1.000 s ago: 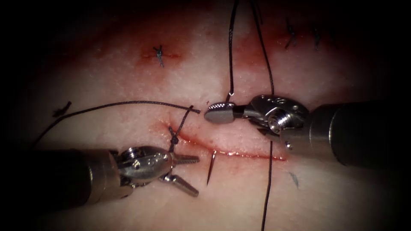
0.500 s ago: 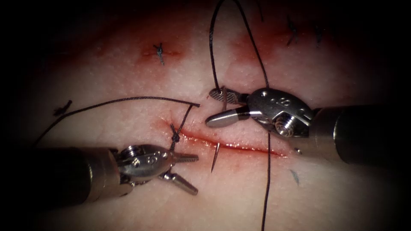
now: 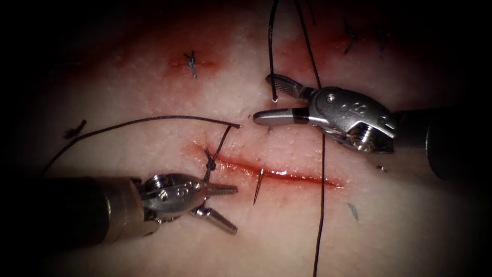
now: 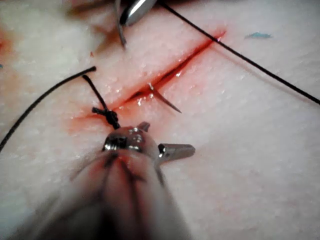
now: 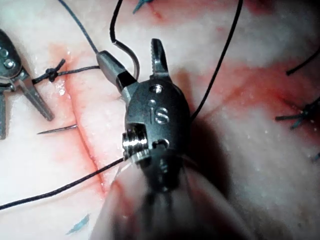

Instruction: Wound Closure

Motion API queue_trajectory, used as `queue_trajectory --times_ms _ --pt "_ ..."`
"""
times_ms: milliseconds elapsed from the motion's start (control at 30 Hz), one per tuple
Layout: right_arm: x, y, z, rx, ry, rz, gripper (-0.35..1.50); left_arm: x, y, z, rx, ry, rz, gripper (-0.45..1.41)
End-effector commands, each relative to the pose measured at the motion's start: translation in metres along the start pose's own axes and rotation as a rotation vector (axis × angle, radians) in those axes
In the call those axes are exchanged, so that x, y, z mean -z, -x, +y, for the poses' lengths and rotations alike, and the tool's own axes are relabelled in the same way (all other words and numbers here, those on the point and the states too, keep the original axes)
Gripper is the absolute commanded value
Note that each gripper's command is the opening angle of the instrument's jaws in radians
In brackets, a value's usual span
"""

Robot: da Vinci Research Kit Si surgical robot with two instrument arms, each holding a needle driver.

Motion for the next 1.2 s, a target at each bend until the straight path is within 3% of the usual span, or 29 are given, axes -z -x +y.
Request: queue_trajectory --times_ms 33,67,133,167,433,700,1200 --pt "-0.0007 0.0005 -0.0004 0.005 0.0 0.003 0.96 -0.001 0.0001 0.0 0.0 0.002 0.0 0.71" --pt "-0.0006 0.0005 -0.0004 0.006 0.0 0.003 0.72 -0.001 0.0001 0.0 0.0 0.002 0.0 0.71" --pt "-0.0004 0.0007 -0.0007 0.008 0.009 -0.011 -0.27 -0.001 0.0001 0.0 0.0 0.002 0.0 0.71" --pt "-0.0004 0.0007 -0.0009 0.011 0.018 -0.033 -0.35 -0.001 0.0001 0.0 0.0 0.002 0.0 0.71" --pt "-0.0006 0.001 -0.0013 -0.018 0.027 -0.092 -0.35 -0.0009 0.0001 0.0001 0.0 0.002 -0.003 0.71" --pt "-0.0004 0.0036 -0.0037 -0.256 -0.107 -0.237 -0.35 -0.0008 0.0002 0.0 -0.001 0.003 -0.006 0.71" --pt "0.0008 0.0051 -0.0084 -0.591 -0.182 -0.408 -0.35 -0.0005 0.0 0.0001 -0.018 0.008 -0.006 0.71"
